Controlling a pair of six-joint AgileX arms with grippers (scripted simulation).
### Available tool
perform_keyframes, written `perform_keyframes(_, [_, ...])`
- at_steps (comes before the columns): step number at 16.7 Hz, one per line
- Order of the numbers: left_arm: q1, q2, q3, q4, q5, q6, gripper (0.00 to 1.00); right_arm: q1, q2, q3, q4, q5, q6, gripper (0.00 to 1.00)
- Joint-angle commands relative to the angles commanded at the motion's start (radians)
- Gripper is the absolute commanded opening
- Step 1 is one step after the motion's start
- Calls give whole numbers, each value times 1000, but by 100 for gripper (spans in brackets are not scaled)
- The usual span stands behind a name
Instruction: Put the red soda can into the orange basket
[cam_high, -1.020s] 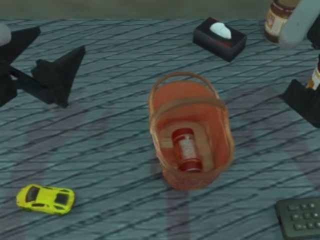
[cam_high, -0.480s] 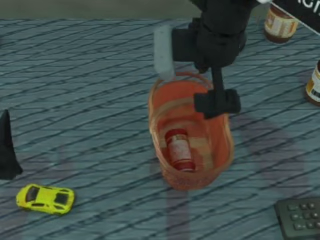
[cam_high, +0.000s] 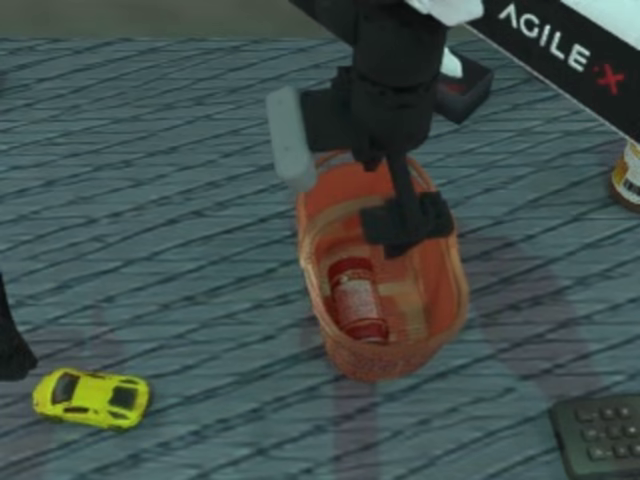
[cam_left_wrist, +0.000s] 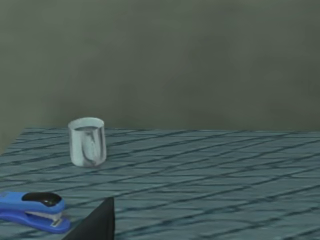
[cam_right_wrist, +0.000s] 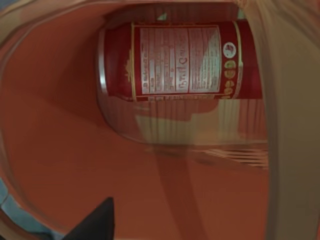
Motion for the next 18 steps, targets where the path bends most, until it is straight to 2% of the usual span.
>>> perform_keyframes(13, [0, 0, 0, 0, 0, 0, 100, 1, -30, -132, 102, 0, 0, 100])
perform_keyframes(18, [0, 0, 0, 0, 0, 0, 100, 1, -30, -132, 102, 0, 0, 62])
